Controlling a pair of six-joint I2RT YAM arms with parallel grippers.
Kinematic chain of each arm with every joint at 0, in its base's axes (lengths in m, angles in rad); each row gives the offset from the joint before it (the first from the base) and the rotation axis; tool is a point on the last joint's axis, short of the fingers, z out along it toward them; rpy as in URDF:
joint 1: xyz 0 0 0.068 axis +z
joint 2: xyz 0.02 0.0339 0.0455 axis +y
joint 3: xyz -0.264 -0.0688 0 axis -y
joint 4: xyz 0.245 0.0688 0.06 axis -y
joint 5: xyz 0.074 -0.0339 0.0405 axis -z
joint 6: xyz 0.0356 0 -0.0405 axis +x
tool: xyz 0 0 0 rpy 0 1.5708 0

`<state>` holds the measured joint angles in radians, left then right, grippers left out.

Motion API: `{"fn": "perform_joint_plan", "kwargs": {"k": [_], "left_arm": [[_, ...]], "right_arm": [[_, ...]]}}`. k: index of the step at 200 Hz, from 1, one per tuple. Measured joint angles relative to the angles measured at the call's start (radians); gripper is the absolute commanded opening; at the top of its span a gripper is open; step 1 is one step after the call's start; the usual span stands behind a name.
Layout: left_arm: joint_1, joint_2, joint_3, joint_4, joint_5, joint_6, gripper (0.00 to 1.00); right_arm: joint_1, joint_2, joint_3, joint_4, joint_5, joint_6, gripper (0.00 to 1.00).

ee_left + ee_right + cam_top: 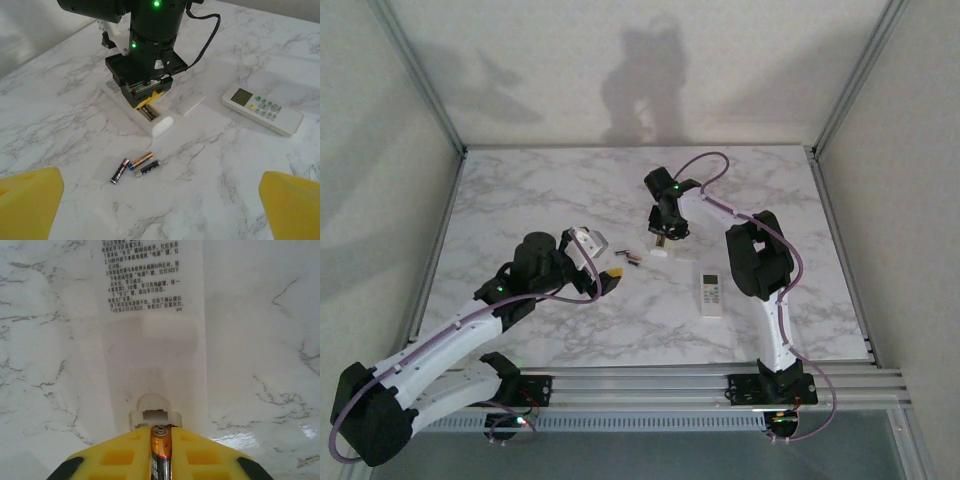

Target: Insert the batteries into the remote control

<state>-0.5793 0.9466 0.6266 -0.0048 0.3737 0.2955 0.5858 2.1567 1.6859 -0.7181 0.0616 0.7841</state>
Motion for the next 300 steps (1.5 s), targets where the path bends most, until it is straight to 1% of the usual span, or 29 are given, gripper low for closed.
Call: {"fn": "perform_joint_plan", "kwargs": {"k": [41, 117, 214, 300], "left_arm": [[0.000, 0.000, 0.000, 0.000, 0.000, 0.000, 0.99], [0.000, 0.003, 0.002, 0.000, 0.000, 0.000, 0.99], [0.000, 0.005, 0.003, 0.000, 0.000, 0.000, 0.99], [0.000, 0.014, 0.005, -0.001, 0.000, 0.000, 0.99]], "right_arm": [[0.000, 0.000, 0.003, -0.003, 0.004, 0.003, 0.12], [0.001, 0.000, 0.076, -0.034, 0.032, 0.017, 0.12], [0.002, 0.026, 0.063, -0.026, 0.047, 0.018, 0.12], [0.006, 0.026, 0.048, -0.009, 0.039, 0.048, 0.15]]}}
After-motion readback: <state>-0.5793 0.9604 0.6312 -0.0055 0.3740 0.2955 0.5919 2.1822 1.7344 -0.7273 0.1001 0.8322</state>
